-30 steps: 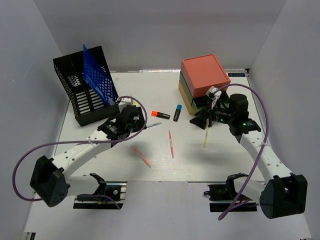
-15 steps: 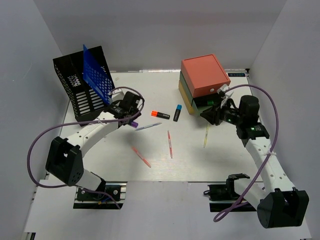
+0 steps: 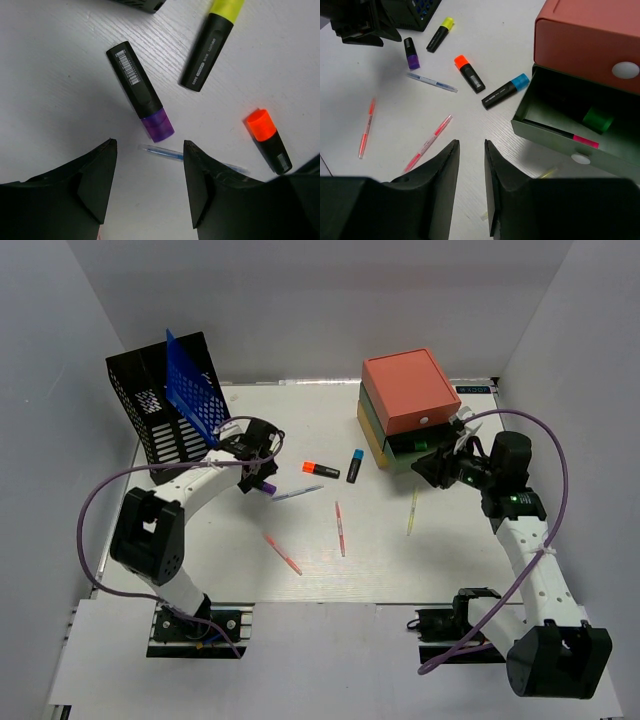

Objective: Organize the desk

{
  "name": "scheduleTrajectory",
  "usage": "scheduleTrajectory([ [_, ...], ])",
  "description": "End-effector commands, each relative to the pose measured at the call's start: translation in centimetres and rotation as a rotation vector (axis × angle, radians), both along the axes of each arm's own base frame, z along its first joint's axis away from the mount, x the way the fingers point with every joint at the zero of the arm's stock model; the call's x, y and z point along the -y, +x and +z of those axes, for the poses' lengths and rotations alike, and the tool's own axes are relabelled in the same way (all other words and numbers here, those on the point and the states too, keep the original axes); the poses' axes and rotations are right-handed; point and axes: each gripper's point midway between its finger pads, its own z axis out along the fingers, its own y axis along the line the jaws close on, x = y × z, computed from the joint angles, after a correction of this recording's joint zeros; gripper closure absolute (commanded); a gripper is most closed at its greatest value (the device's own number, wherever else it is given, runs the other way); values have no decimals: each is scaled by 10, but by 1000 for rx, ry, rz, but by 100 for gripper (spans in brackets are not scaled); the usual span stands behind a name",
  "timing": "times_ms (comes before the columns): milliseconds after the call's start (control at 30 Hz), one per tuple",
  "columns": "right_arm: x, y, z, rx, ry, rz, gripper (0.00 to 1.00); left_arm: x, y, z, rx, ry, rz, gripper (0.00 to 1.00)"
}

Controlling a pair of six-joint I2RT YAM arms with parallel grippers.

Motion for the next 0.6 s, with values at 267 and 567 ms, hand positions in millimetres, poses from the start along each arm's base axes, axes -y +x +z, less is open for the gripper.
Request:
scheduleTrajectory([
  [267,17,8,12,51,-4,-55,66,-3,23,-34,-61,-25,76,39],
  [567,19,9,7,44,-5,-58,66,-9,28,-56,-82,-41,95,39],
])
